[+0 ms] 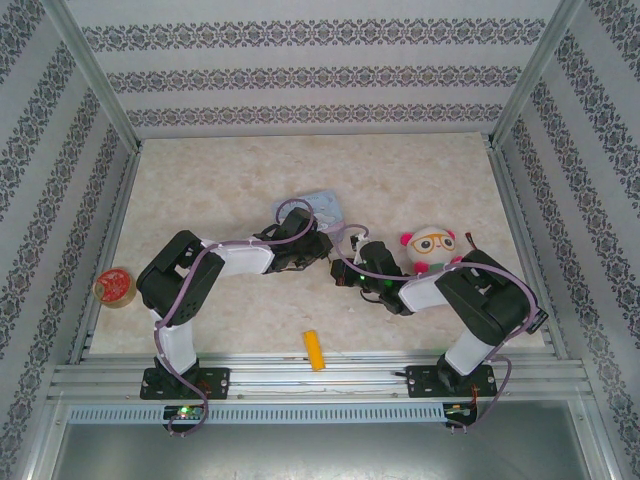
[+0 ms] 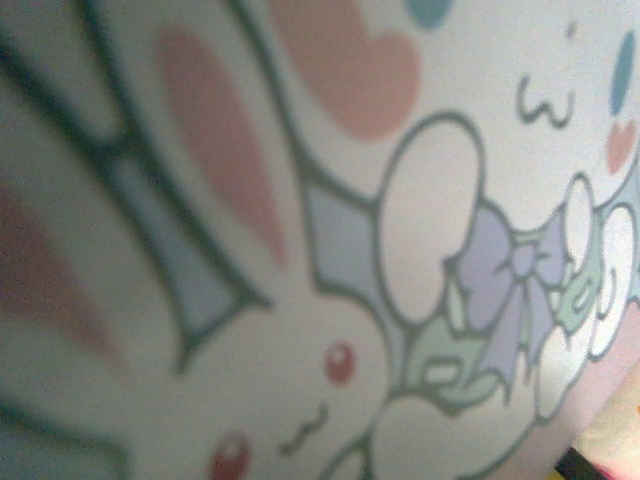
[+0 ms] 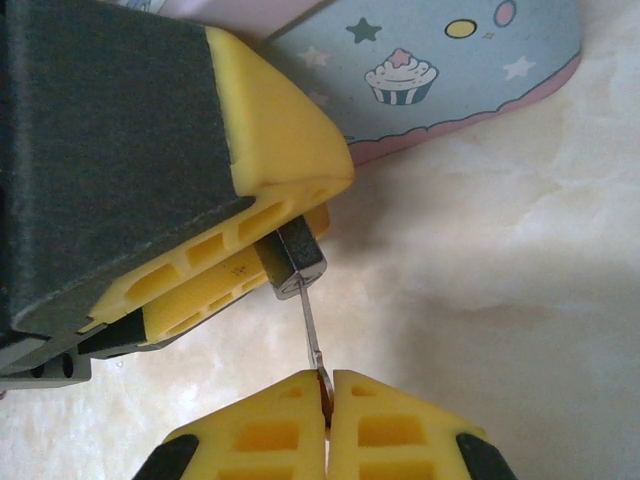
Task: Unlock a padlock with a key
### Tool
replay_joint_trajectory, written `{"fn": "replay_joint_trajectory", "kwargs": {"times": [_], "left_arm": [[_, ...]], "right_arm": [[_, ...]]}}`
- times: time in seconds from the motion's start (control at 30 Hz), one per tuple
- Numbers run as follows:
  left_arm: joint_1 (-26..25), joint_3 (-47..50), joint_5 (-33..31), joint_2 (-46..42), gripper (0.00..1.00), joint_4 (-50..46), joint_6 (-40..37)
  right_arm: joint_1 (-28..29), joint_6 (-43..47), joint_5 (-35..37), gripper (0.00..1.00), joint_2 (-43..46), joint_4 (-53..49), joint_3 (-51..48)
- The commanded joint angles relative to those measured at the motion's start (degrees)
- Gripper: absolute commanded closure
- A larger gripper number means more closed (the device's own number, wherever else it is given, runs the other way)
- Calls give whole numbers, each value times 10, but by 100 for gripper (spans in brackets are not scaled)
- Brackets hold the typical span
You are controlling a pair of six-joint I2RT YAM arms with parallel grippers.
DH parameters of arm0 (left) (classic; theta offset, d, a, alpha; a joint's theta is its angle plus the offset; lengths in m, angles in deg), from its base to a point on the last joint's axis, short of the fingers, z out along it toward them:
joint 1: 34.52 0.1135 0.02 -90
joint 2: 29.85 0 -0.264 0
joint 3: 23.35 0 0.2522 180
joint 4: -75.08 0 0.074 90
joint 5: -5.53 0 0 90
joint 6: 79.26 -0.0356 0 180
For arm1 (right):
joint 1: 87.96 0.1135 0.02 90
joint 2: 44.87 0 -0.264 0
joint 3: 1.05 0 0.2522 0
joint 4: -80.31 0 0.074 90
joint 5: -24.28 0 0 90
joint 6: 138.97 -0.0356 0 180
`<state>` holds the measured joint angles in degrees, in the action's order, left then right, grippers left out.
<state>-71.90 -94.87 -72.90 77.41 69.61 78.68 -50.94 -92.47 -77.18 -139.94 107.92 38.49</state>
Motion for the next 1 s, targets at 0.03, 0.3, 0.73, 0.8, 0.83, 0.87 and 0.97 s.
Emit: {"fn": "replay_joint_trajectory", "kwargs": {"times": [0.03,0.3,0.73,0.8,0.83,0.87,0.97], "left_arm": [[0,8,41,-5,100,-5,26],[0,9,43,-3,100,-1,26],[0,10,47,-1,100,5,27],[1,11,47,-1,100,6,27],[0,11,47,-2,100,5,27],[0,11,47,-1,100,4,26],[0,12,47,-3,100,4,26]], "right_arm": [[3,10,-7,100,-13,9,19],[-19,19,-51,100,-19,7,23],[-39,30,-91,100,-34,8,37],[-40,27,-91,100,-37,11,37],[-41,26,-91,100,-37,11,36],[-42,26,-90,100,-37,11,36],[-48,25,-90,100,-32,11,32]]}}
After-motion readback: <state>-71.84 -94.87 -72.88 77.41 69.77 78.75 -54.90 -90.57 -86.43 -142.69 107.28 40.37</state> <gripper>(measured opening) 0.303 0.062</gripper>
